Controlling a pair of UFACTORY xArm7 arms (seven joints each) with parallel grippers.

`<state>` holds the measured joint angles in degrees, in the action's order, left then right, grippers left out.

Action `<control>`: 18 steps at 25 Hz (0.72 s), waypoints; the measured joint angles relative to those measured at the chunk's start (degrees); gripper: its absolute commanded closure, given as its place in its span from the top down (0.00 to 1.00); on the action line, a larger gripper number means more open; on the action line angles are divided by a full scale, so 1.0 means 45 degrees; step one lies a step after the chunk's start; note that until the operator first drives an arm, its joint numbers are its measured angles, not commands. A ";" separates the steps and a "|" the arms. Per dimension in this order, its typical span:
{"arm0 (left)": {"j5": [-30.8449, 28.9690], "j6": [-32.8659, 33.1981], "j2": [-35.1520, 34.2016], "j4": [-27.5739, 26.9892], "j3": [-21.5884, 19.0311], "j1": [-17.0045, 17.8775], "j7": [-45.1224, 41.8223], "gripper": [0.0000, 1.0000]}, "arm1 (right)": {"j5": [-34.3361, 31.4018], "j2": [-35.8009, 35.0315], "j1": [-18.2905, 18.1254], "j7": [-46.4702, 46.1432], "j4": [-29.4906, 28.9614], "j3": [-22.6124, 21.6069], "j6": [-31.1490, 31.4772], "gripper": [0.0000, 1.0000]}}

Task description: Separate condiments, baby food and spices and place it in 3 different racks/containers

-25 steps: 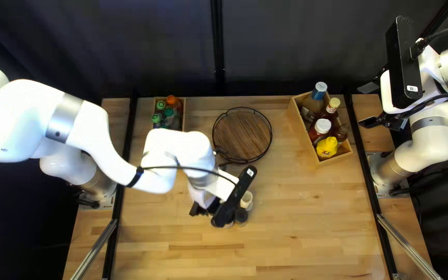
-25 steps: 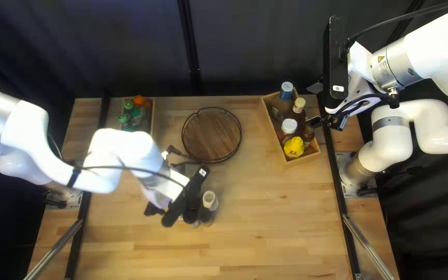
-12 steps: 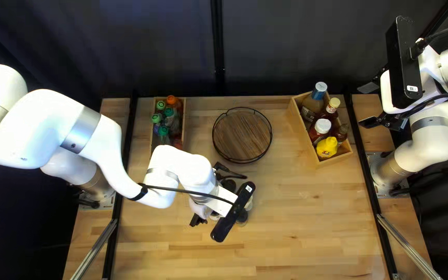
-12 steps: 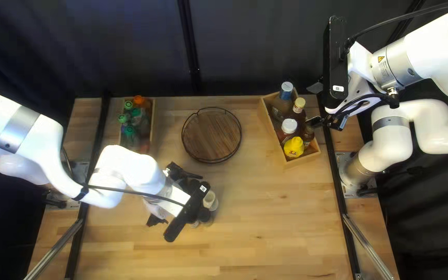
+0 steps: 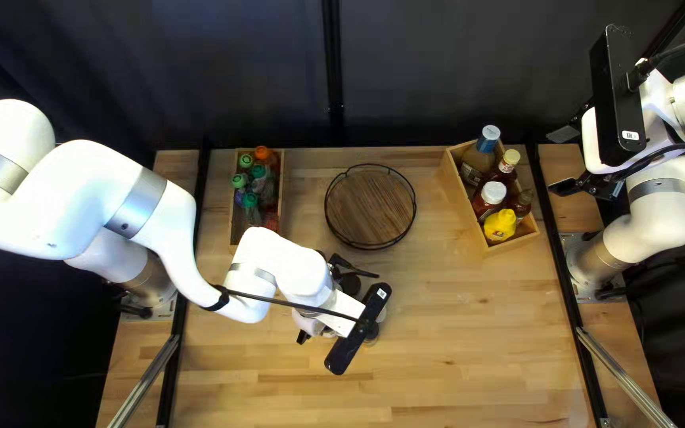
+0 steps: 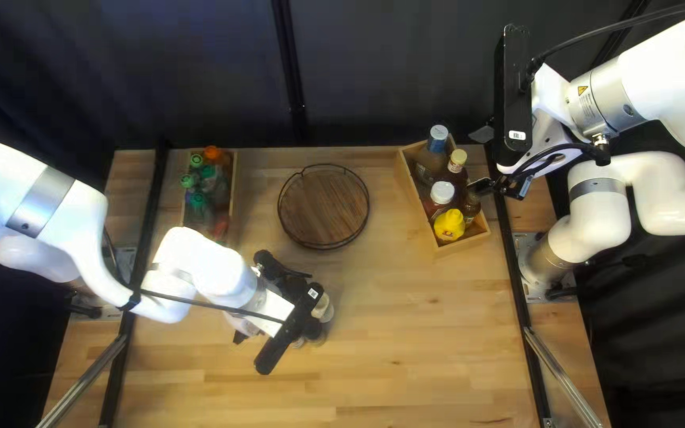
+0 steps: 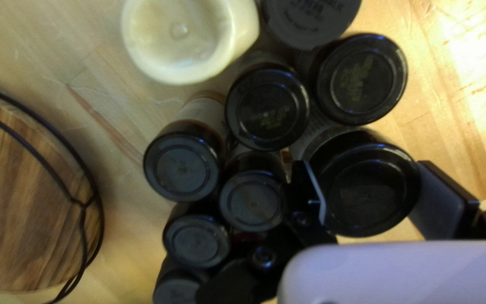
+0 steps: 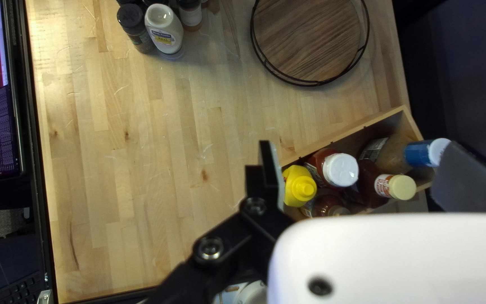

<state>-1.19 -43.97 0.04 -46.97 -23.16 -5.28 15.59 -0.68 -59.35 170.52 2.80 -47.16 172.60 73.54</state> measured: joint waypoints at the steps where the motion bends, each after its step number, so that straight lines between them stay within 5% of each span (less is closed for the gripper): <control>1: 0.0013 -0.0225 -0.0075 -0.0120 -0.0022 0.0023 -0.0020 0.00 | 0.0000 0.0000 0.0000 0.0000 0.0000 0.0000 0.0000 1.00; 12: 0.1445 -0.4238 -0.1578 -0.2386 0.0171 0.0245 0.1055 0.00 | 0.0000 0.0000 0.0000 0.0000 0.0000 0.0000 0.0000 1.00; 18: 0.1236 -0.6517 -0.2042 -0.4369 0.0948 -0.0266 0.1951 0.00 | 0.0000 0.0000 0.0000 0.0000 0.0000 0.0000 0.0000 1.00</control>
<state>4.37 -73.30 -9.15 -66.63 -18.89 -6.48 24.37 -0.68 -59.35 170.52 2.80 -47.16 172.60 73.54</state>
